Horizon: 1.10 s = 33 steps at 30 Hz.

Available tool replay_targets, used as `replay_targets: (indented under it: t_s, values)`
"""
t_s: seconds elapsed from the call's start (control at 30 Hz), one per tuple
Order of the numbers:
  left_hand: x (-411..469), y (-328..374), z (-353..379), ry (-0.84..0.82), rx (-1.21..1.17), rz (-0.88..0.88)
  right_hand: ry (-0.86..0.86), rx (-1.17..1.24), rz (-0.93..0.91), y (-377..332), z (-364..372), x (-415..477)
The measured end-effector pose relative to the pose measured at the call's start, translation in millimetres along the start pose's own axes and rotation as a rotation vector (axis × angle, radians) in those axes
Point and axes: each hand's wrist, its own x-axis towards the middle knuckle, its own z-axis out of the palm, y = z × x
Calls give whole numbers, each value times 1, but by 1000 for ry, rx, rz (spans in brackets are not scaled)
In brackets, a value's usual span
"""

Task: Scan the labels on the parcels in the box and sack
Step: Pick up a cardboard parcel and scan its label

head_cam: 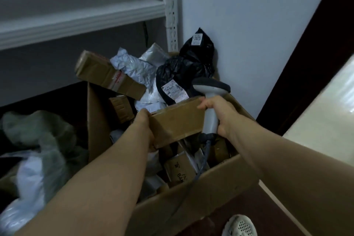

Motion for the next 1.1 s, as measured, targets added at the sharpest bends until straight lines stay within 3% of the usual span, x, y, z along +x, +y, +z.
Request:
replay_targets:
  t_s: [0.2, 0.37, 0.6, 0.77, 0.87, 0.93, 1.1]
  values:
    - [-96, 31, -62, -151, -47, 105, -13, 56, -163, -25, 20, -77]
    - [-168, 41, -121, -244, -19, 221, -127, 78, -203, -37, 48, -129]
    - [-217, 48, -176, -392, 244, 430, -287, 128, -195, -38, 78, -176]
    - [-228, 46, -198, -560, 163, 581, -364, 217, -214, -37, 84, -192]
    - [-235, 48, -200, -518, -44, 409, -369, 257, -246, -38, 85, -197]
    - [-241, 47, -196, -450, -28, 369, -388, 270, -249, -39, 86, -201]
    - [-251, 43, -193, -397, 121, 563, -448, 327, -179, -43, 87, -217]
